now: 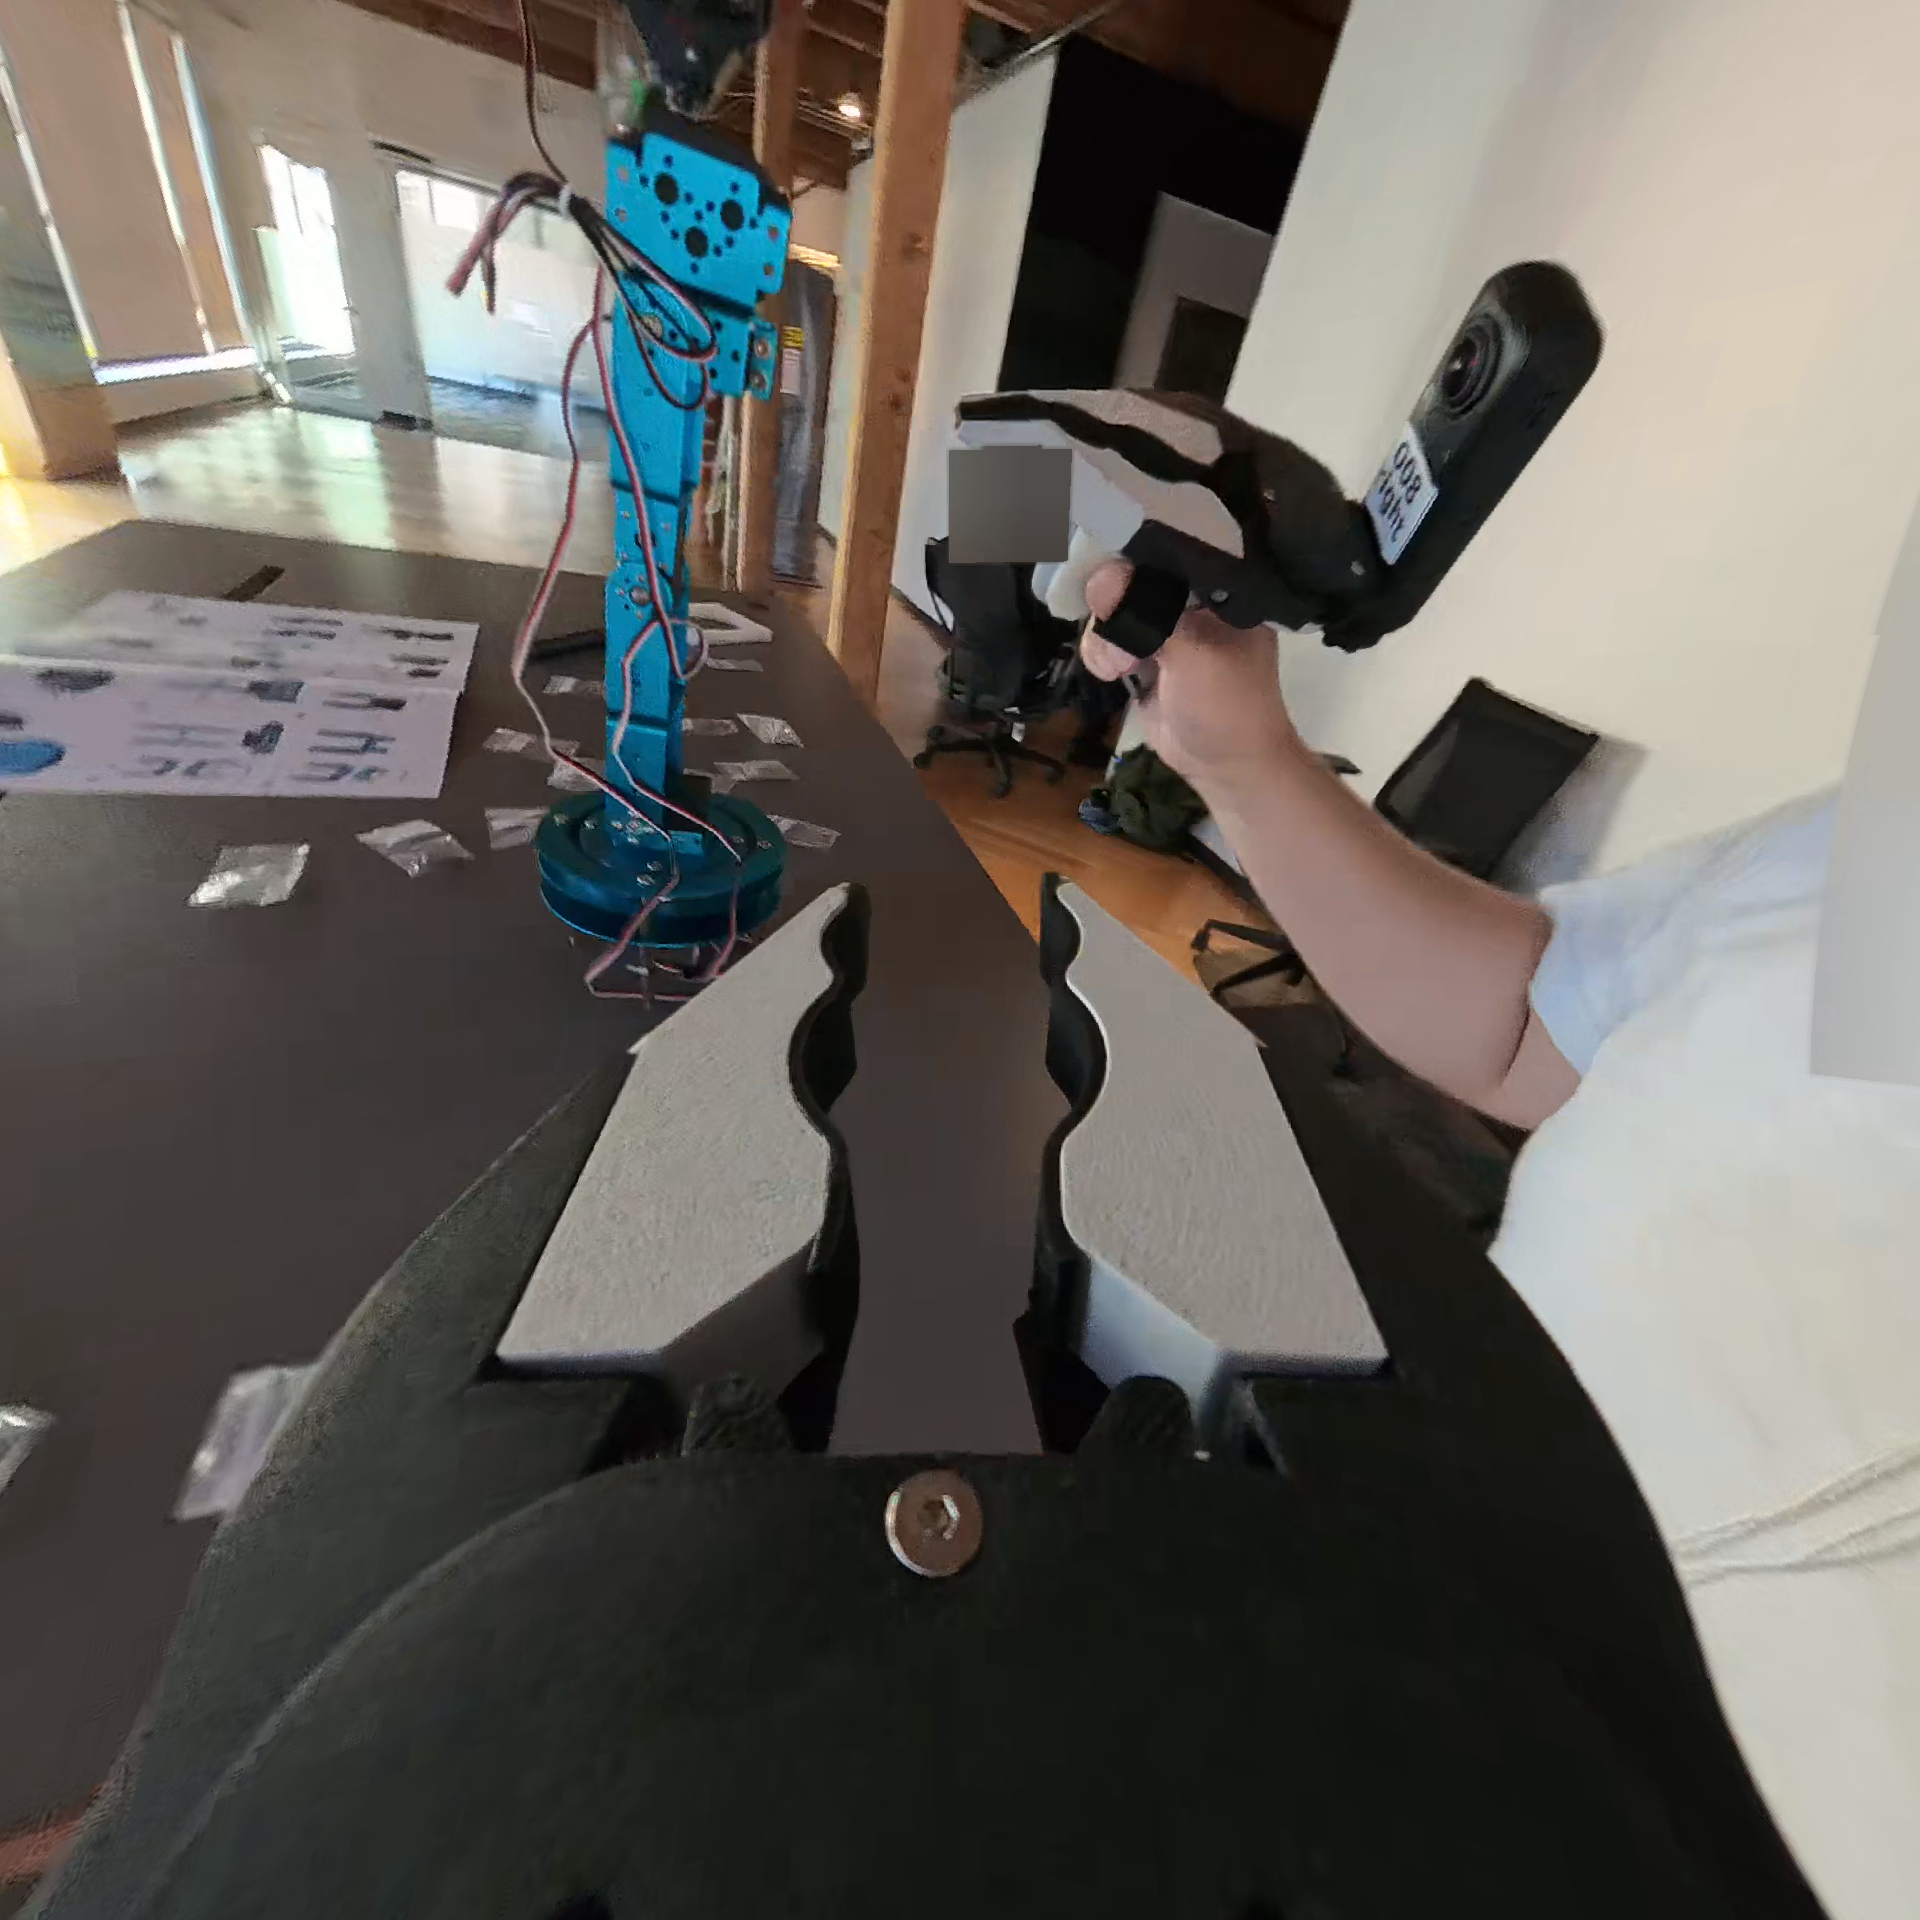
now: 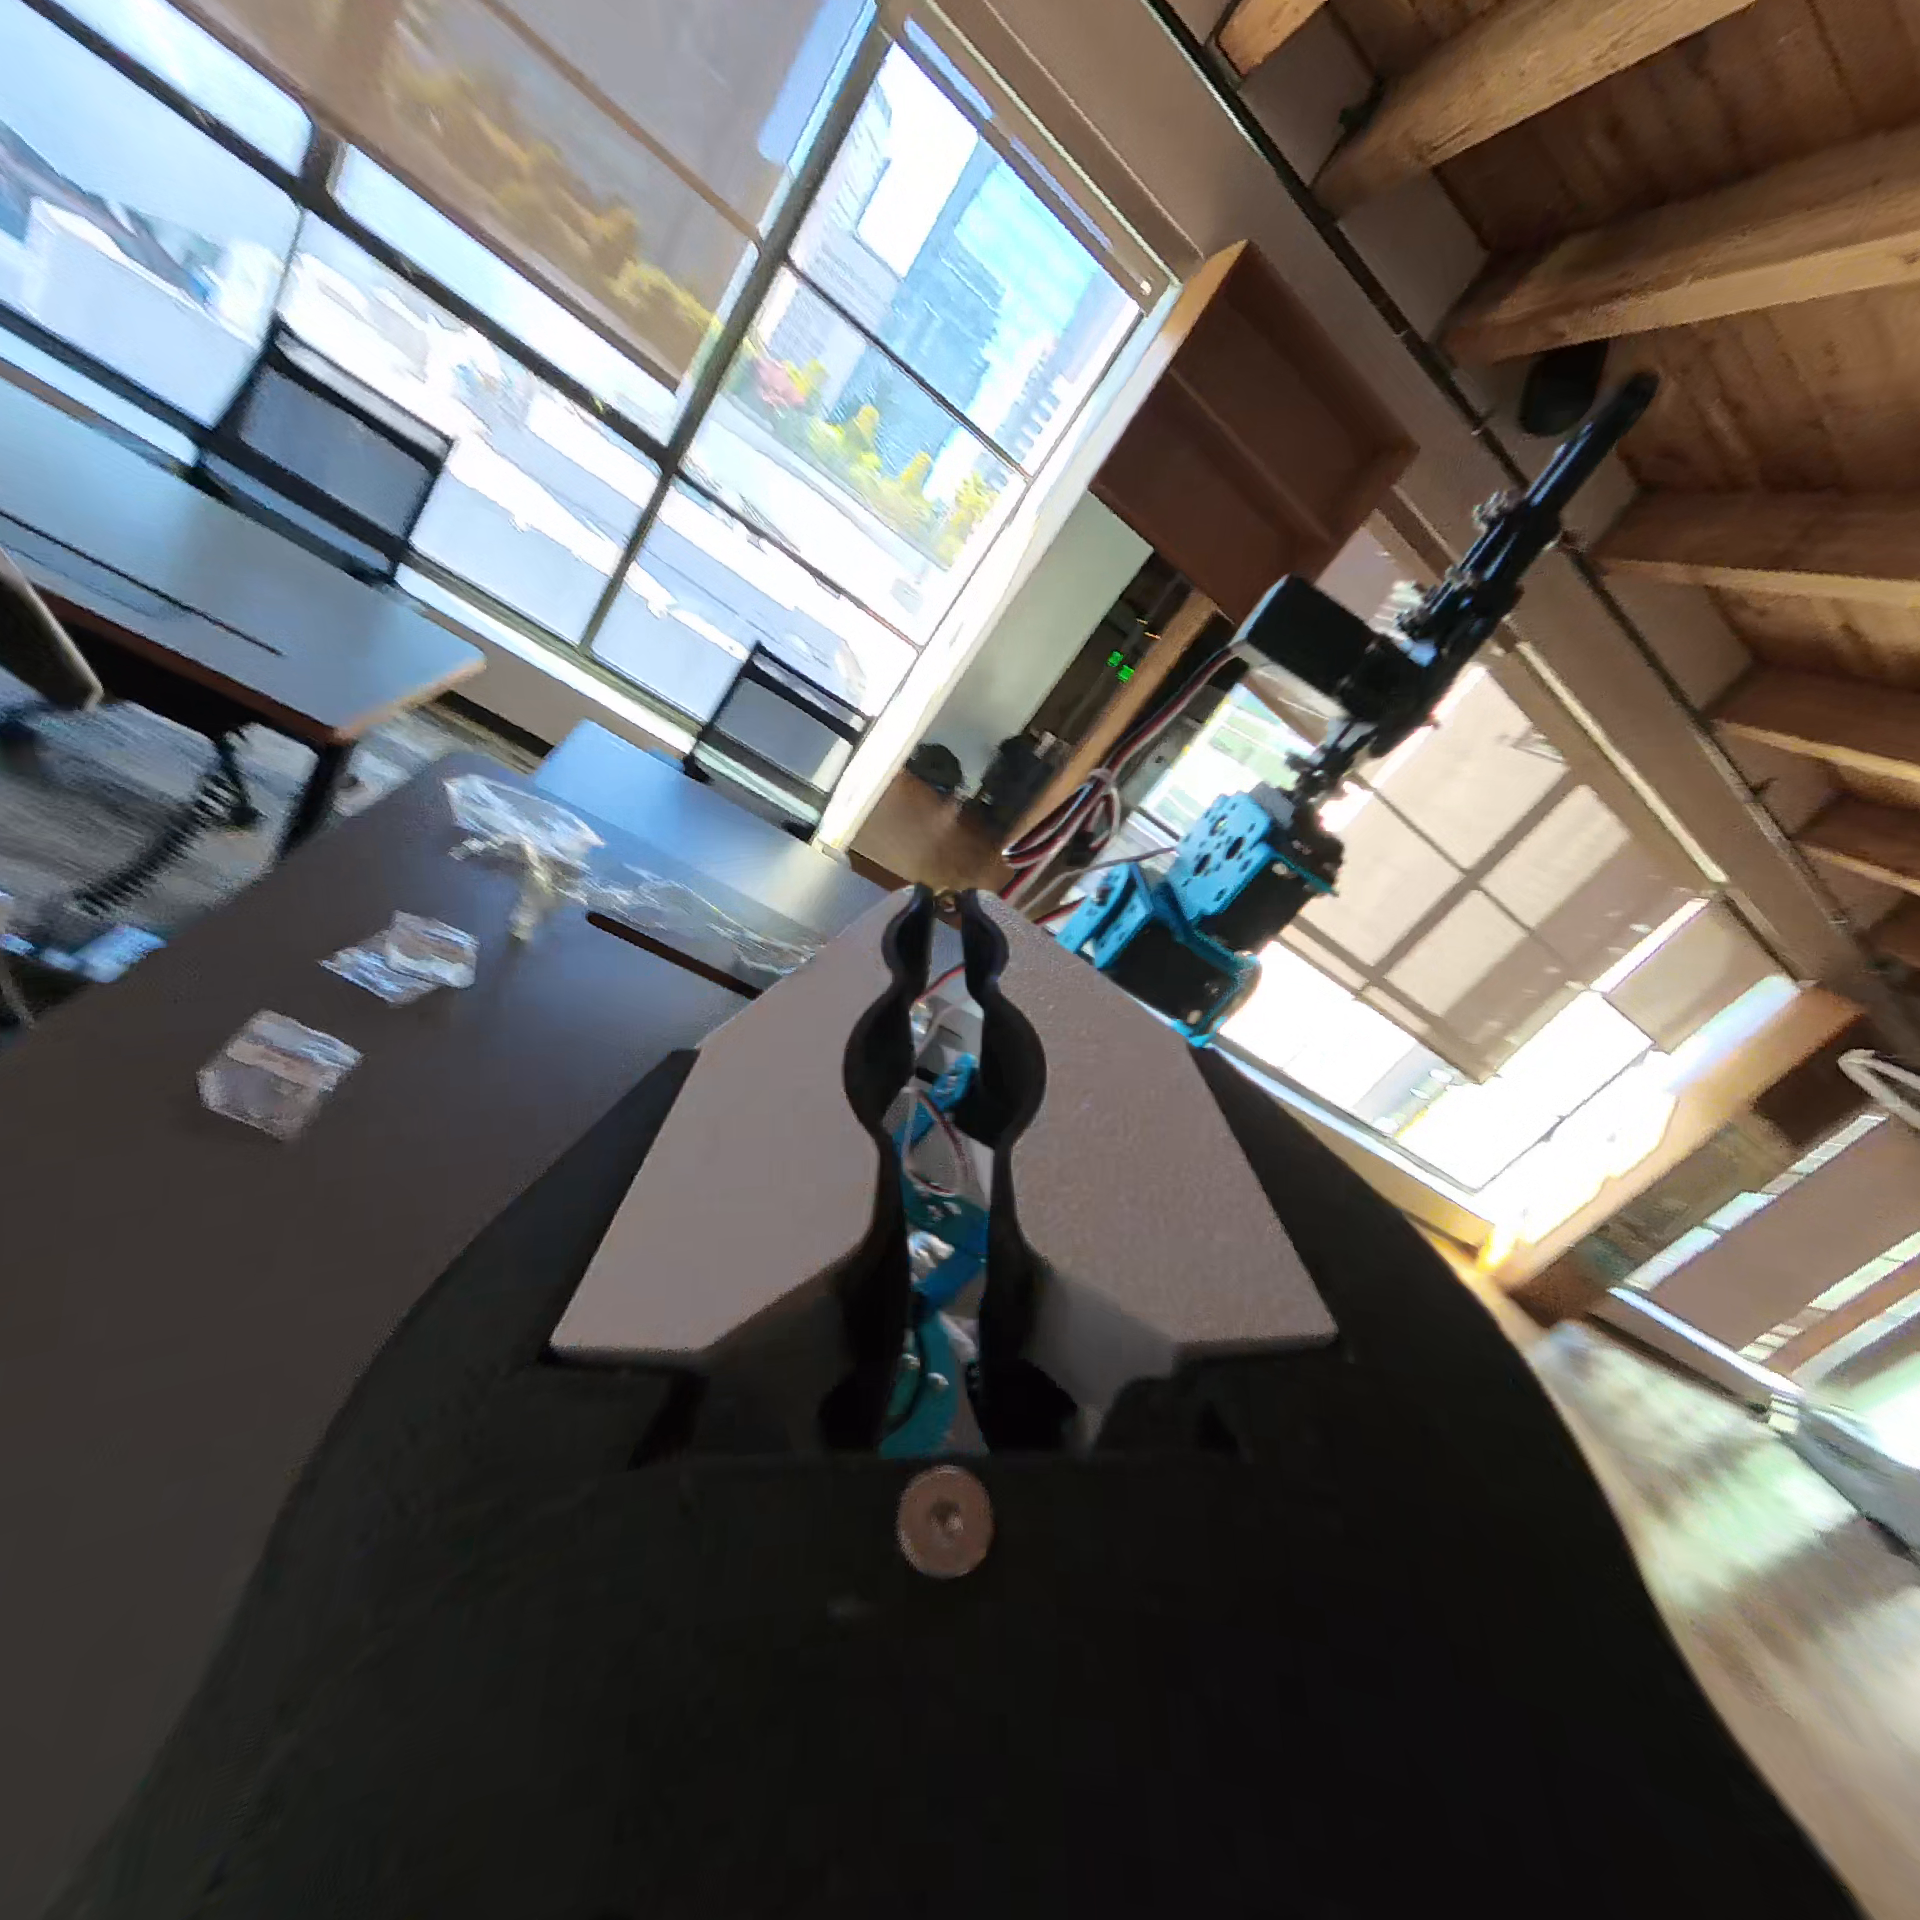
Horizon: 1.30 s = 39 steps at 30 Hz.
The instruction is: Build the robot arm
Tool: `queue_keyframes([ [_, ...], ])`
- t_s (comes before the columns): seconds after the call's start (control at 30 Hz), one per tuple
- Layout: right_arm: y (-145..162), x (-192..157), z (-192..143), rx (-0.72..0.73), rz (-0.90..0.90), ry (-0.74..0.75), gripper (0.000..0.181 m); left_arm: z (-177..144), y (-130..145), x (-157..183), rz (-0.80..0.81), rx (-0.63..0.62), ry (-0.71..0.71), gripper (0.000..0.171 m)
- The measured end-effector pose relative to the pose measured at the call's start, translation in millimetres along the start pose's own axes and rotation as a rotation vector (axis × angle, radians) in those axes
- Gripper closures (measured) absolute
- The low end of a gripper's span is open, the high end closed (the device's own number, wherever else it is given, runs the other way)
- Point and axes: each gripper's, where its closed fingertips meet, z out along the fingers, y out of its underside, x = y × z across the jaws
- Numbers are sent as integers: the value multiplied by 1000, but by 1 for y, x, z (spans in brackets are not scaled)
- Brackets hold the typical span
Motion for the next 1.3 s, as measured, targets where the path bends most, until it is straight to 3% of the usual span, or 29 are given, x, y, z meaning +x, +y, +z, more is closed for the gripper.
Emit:
queue_keyframes([
  [0.23,-15,15,21,-118,-341,112,178,14,-20,-45,98,72,75,138],
  [0.4,-10,28,27,-185,-340,178,178,49,-57,-67,-2,127,238,138],
  [0.57,-8,40,36,-241,-316,302,179,95,-108,-114,14,157,349,125],
  [0.8,-11,62,58,-352,-318,536,178,157,-159,-153,2,67,700,128],
  [1.07,-13,85,79,-499,-360,932,178,203,-169,-148,24,-109,1062,128],
  [1.3,-10,97,81,-572,-278,1156,178,224,-171,-134,-171,-155,1298,124],
])
